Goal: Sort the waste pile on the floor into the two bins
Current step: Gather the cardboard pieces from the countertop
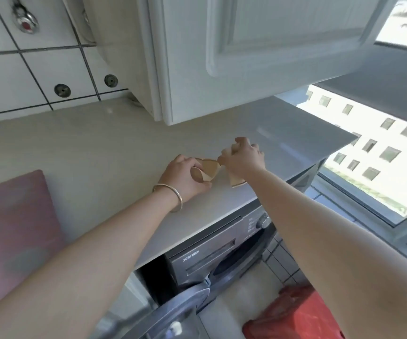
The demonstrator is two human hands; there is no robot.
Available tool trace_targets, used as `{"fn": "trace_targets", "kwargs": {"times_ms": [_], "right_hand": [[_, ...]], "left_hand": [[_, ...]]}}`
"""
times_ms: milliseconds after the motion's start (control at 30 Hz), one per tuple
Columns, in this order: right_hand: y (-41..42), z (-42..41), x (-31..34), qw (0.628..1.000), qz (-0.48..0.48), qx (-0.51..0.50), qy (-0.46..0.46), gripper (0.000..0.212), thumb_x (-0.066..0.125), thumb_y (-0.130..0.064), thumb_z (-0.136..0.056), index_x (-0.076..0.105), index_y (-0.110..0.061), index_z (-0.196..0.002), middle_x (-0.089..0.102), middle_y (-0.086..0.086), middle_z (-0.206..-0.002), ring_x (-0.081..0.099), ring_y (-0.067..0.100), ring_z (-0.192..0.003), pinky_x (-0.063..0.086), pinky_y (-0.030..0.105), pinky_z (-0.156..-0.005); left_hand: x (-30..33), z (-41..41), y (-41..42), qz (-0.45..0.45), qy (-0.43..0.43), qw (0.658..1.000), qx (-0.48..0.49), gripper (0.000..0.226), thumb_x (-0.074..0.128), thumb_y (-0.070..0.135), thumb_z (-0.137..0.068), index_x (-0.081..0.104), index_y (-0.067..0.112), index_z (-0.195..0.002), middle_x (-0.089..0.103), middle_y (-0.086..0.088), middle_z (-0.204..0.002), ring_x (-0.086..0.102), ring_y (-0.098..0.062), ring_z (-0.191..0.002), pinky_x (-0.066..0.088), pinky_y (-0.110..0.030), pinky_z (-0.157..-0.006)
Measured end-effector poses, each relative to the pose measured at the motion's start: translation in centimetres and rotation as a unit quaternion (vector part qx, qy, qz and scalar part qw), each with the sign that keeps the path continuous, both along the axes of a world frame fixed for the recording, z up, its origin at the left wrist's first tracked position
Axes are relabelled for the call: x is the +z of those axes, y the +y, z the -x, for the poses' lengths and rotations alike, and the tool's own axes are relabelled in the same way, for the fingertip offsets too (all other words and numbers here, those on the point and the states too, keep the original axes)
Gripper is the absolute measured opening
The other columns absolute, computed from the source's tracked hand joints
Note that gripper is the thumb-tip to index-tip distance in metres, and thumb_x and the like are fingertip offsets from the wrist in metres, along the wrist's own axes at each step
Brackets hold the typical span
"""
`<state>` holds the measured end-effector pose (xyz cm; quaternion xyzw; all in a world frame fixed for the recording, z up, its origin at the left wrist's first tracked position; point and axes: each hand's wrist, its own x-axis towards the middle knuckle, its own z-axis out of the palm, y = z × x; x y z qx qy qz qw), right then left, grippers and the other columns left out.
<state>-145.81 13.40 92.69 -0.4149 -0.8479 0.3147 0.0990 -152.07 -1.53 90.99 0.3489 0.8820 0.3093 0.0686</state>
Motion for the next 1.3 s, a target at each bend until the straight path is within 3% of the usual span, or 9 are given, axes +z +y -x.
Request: {"fn": "trace_targets", "kwargs": {"times_ms": [200,333,500,633,767,833,933,1067,1300], "right_hand": [[-0.6,-7.0,-0.3,0.982,0.030,-0.130,0.134,0.063,0.063,-0.042,-0.075,0.037,-0.025,-0.130,0.045,0.007,-0.125,0.052,0.028,-0.111,0.045,0.045,-0.097],[-1.7,-13.8,-1.8,0.932,0.134,-0.252,0.225,0.060,0.064,-0.035,-0.077,0.038,-0.024,-0.129,0.051,0.008,-0.121,0.059,0.026,-0.096,0.055,0.043,-0.083],[-4.0,-25.4,-4.8,0.741,0.319,-0.400,0.435,0.067,0.066,-0.033,-0.074,0.039,-0.017,-0.133,0.057,0.013,-0.111,0.058,0.021,-0.075,0.049,0.024,-0.053],[-7.6,-36.0,-8.2,0.609,0.334,-0.491,0.526,0.068,0.063,-0.043,-0.068,0.051,-0.015,-0.129,0.061,0.014,-0.103,0.061,0.024,-0.066,0.049,0.024,-0.045],[-12.6,-46.4,-11.4,0.463,0.323,-0.580,0.587,0.055,0.061,-0.050,-0.077,0.062,-0.008,-0.113,0.068,0.014,-0.093,0.067,0.029,-0.074,0.053,0.030,-0.061],[-15.4,-51.2,-12.3,0.393,0.322,-0.598,0.620,0.067,0.053,-0.057,-0.080,0.058,-0.006,-0.122,0.066,0.017,-0.113,0.065,0.032,-0.095,0.054,0.036,-0.080],[-20.0,-58.2,-13.4,0.312,0.338,-0.583,0.670,0.076,0.034,-0.066,-0.086,0.050,-0.010,-0.135,0.054,0.015,-0.134,0.053,0.032,-0.122,0.036,0.042,-0.109],[-25.3,-66.4,-15.7,0.263,0.359,-0.642,0.625,0.084,0.042,-0.076,-0.073,0.066,-0.005,-0.111,0.073,0.018,-0.096,0.064,0.031,-0.102,0.043,0.039,-0.101],[-30.9,-77.7,-18.9,0.245,0.369,-0.660,0.607,0.081,0.042,-0.076,-0.068,0.066,-0.013,-0.112,0.069,0.017,-0.109,0.062,0.036,-0.106,0.038,0.053,-0.101]], "left_hand": [[0.1,-3.3,2.3,-0.069,-0.023,0.996,-0.060,0.036,0.075,0.035,-0.072,0.063,0.018,-0.103,0.056,-0.003,-0.116,0.053,-0.021,-0.108,0.034,-0.019,-0.083],[-0.5,-8.5,4.8,-0.076,-0.019,0.979,-0.186,0.035,0.073,0.036,-0.074,0.062,0.019,-0.103,0.054,0.000,-0.109,0.048,-0.014,-0.095,0.036,-0.020,-0.082],[-1.4,-18.8,6.4,-0.061,-0.092,0.935,-0.338,0.033,0.073,0.039,-0.075,0.061,0.022,-0.101,0.057,0.005,-0.103,0.053,-0.013,-0.093,0.041,-0.024,-0.079],[-3.8,-29.0,6.0,-0.007,-0.134,0.881,-0.453,0.033,0.073,0.040,-0.074,0.062,0.022,-0.100,0.062,0.000,-0.104,0.058,-0.018,-0.094,0.046,-0.029,-0.081],[-6.5,-39.8,3.3,0.064,-0.177,0.824,-0.534,0.029,0.071,0.044,-0.073,0.061,0.028,-0.095,0.063,0.001,-0.097,0.057,-0.017,-0.084,0.045,-0.027,-0.073],[-7.8,-45.3,1.6,0.090,-0.208,0.800,-0.556,0.028,0.071,0.045,-0.071,0.061,0.030,-0.091,0.066,-0.001,-0.093,0.058,-0.017,-0.079,0.043,-0.026,-0.069],[-10.1,-53.7,-1.8,0.139,-0.236,0.770,-0.577,0.027,0.071,0.040,-0.075,0.061,0.026,-0.095,0.067,0.001,-0.094,0.060,-0.015,-0.087,0.040,-0.022,-0.071],[-12.6,-63.4,-6.4,0.203,-0.303,0.735,-0.572,0.026,0.068,0.041,-0.077,0.060,0.025,-0.096,0.068,0.002,-0.099,0.062,-0.013,-0.088,0.042,-0.020,-0.067],[-15.9,-75.9,-10.6,0.266,-0.302,0.711,-0.576,0.030,0.064,0.042,-0.080,0.059,0.022,-0.101,0.064,0.002,-0.095,0.058,-0.015,-0.086,0.039,-0.021,-0.058]]}}
